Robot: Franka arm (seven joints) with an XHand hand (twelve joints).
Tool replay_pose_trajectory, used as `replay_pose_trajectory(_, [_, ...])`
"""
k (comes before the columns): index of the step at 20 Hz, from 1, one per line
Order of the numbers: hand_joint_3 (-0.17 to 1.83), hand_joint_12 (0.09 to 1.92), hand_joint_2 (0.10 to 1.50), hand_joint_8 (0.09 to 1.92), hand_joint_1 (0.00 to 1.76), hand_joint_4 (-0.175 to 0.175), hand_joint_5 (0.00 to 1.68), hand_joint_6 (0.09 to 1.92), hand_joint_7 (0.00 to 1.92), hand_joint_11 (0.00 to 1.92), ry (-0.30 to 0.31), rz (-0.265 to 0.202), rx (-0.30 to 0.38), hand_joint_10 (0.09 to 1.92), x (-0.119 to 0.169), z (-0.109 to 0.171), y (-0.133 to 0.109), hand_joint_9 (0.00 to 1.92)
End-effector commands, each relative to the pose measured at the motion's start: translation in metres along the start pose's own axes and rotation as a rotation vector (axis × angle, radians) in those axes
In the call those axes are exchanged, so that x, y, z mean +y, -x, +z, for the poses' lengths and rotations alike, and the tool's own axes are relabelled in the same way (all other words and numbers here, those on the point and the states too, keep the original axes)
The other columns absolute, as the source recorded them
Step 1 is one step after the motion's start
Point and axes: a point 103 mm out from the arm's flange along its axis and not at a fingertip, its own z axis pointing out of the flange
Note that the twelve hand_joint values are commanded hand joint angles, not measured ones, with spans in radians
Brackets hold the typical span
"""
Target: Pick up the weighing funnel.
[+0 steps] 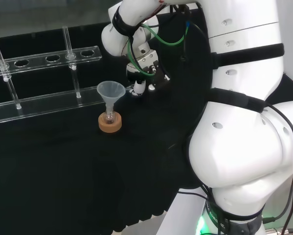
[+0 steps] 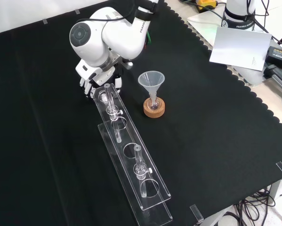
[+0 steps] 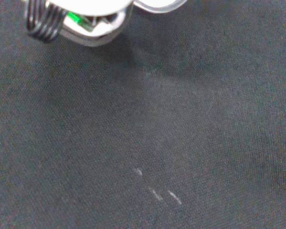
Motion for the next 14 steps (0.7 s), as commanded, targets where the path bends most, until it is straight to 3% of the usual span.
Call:
replay_pose_trajectory(1, [0.58, 1.19, 0.63, 0.68, 0.99, 0.051, 0.84, 0.71, 0.63, 0.64, -0.001, -0.003, 0.011, 0.46, 0.0015, 0.0024, 0.0005, 0.86])
replay_pose_trajectory(11, [0.59, 1.19, 0.62, 0.67, 0.98, 0.047, 0.84, 0.72, 0.61, 0.63, -0.015, 0.012, 0.018, 0.46, 0.0062, 0.0050, -0.0011, 0.86])
replay_pose_trajectory(12, [0.59, 1.19, 0.62, 0.68, 0.98, 0.064, 0.90, 0.72, 0.62, 0.63, -0.015, 0.019, 0.005, 0.46, 0.0060, 0.0055, -0.0026, 0.86])
replay_pose_trajectory(14, [0.49, 1.18, 0.73, 0.69, 1.06, 0.139, 1.11, 0.69, 0.64, 0.66, -0.007, 0.027, -0.008, 0.46, 0.0059, 0.0050, -0.0037, 0.88])
